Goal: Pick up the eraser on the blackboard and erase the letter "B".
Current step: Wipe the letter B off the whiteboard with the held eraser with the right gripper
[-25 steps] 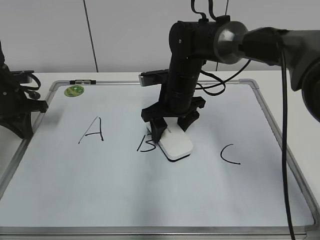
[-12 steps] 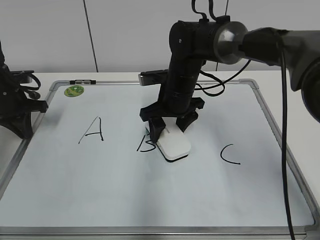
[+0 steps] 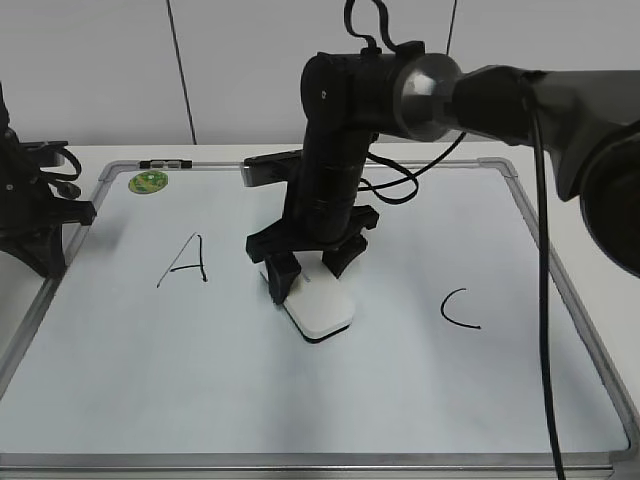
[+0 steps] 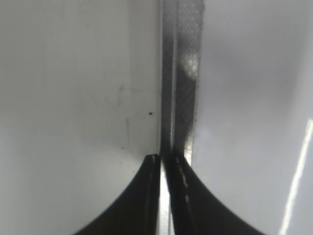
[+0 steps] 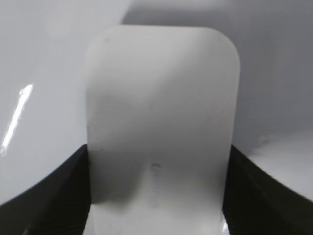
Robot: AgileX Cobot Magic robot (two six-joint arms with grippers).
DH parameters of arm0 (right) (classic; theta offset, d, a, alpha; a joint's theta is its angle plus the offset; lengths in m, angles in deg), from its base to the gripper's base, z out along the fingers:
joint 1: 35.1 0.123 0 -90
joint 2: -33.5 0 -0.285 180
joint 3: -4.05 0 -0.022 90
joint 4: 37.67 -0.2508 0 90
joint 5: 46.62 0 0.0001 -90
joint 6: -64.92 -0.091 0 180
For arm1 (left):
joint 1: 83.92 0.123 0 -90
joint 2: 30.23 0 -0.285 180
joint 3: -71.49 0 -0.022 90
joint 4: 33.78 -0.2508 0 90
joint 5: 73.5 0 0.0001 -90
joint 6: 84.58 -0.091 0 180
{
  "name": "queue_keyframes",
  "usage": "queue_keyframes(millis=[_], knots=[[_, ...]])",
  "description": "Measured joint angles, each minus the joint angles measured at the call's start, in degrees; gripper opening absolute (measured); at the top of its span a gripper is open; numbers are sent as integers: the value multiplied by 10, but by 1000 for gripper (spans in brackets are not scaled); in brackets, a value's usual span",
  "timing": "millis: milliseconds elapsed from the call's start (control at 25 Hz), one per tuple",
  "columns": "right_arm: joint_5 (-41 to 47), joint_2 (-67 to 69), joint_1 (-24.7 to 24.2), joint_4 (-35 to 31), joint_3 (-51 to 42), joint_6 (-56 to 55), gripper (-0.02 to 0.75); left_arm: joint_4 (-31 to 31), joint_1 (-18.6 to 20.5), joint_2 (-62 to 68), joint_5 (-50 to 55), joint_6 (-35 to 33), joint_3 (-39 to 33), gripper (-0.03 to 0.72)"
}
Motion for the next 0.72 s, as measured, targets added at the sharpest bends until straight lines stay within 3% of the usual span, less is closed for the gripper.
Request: queue_keyframes(millis=[400, 720], knots=[[0, 0, 30, -7, 0, 0, 529, 0, 0, 0, 0, 0, 0, 31], [-2, 0, 36, 27, 0, -24, 529, 0, 0, 0, 0, 0, 0, 31]])
